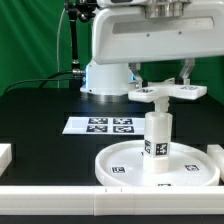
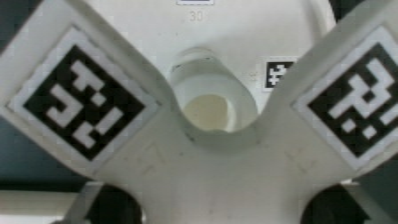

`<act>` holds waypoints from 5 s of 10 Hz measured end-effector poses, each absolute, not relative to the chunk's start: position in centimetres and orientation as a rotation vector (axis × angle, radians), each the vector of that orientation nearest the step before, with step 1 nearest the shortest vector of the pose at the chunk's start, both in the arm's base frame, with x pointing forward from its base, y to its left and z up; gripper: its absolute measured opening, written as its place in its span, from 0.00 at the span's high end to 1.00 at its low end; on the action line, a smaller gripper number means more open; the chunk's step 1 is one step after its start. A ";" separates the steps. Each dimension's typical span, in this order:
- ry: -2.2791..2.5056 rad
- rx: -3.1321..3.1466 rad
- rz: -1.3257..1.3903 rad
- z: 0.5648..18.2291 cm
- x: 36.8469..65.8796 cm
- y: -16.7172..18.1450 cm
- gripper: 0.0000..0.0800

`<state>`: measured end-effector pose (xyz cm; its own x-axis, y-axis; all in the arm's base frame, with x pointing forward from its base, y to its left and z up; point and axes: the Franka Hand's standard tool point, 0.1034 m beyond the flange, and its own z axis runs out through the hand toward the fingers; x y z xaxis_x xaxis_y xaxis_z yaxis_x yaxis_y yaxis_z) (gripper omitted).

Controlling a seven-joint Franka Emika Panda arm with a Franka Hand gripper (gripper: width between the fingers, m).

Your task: Assemble round table

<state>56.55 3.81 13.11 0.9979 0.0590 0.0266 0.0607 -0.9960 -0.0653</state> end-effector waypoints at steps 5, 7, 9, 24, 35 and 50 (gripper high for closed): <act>-0.095 -3.080 -0.117 12.7 56.9 3.8 0.45; -0.130 -3.081 -0.149 12.7 56.6 3.7 0.45; -0.157 -3.080 -0.131 12.7 55.2 3.0 0.45; -0.207 -3.084 -0.121 11.6 56.3 2.4 0.45; -0.254 -3.091 -0.181 11.1 56.1 2.6 0.45; 0.440 -2.997 -0.208 10.9 56.1 2.3 0.45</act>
Offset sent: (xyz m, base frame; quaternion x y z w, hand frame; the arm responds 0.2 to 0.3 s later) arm -0.0055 0.0003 -0.0147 -0.0017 0.0023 -0.0051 1.0000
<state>56.08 2.35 10.91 0.9487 -0.2926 0.1199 -0.2783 -0.9526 -0.1231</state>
